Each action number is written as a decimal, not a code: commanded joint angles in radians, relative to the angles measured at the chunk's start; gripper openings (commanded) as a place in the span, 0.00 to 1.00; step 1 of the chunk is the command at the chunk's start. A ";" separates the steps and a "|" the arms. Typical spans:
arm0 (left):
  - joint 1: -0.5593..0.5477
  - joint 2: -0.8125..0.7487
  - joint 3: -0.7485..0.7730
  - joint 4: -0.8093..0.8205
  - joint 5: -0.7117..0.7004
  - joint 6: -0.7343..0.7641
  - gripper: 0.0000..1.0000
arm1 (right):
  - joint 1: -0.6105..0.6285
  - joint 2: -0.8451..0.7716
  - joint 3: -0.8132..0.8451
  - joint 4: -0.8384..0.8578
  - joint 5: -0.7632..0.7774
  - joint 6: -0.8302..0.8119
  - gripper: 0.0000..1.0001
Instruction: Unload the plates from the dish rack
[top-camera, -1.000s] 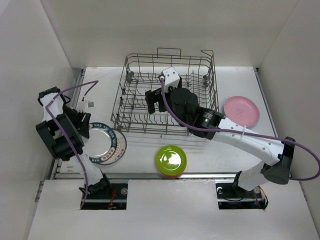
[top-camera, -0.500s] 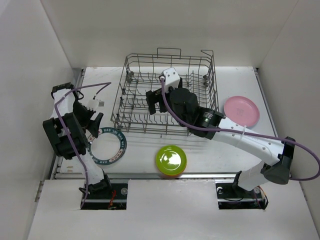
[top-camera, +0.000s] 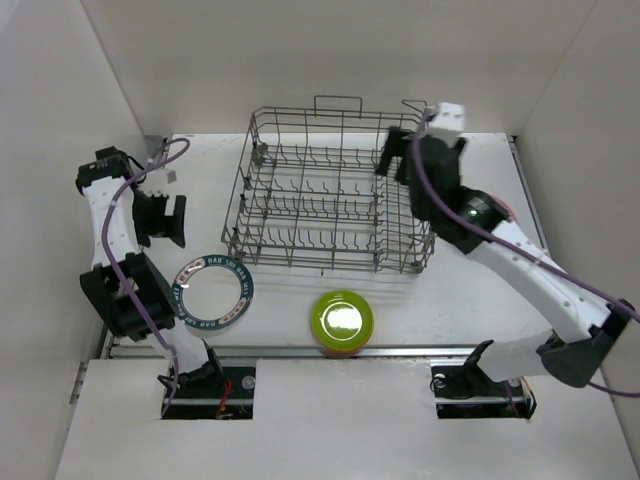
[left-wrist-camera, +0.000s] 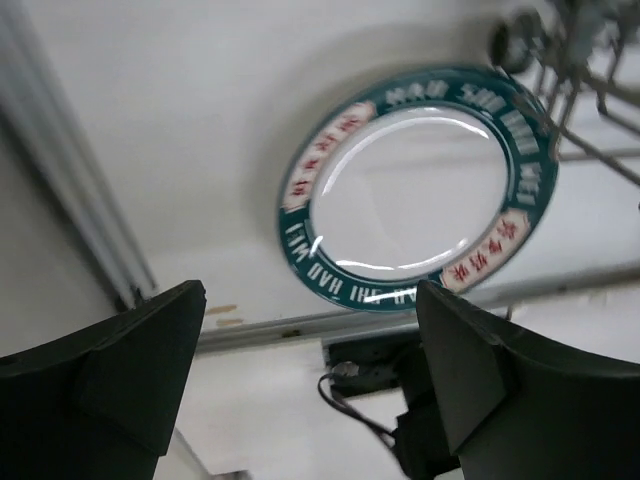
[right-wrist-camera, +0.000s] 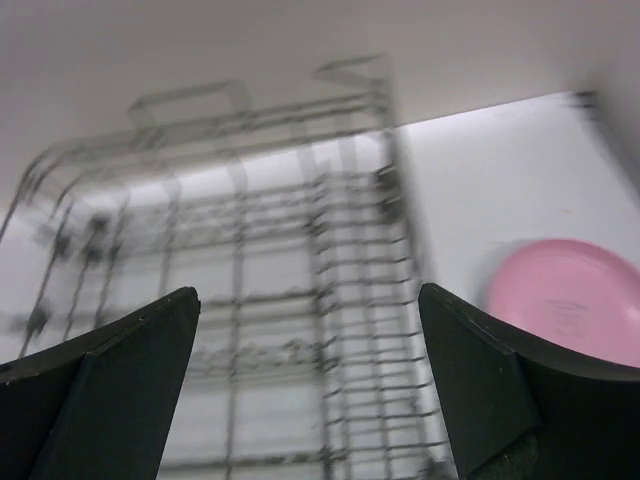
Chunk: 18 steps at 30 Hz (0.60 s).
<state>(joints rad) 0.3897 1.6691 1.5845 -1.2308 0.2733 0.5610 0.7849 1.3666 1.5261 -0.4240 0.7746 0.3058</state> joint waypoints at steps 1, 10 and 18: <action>0.015 -0.109 0.046 0.129 -0.196 -0.347 0.85 | -0.094 -0.193 -0.044 -0.050 0.379 0.087 0.96; 0.015 -0.183 0.083 0.140 -0.457 -0.555 0.89 | -0.236 -0.533 -0.242 -0.059 0.701 -0.063 0.96; 0.015 -0.262 0.115 0.160 -0.510 -0.593 0.94 | -0.236 -0.716 -0.258 -0.164 0.512 -0.059 1.00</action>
<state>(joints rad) 0.4053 1.4773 1.6520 -1.0870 -0.1921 0.0135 0.5549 0.6556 1.2621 -0.5377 1.3243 0.2573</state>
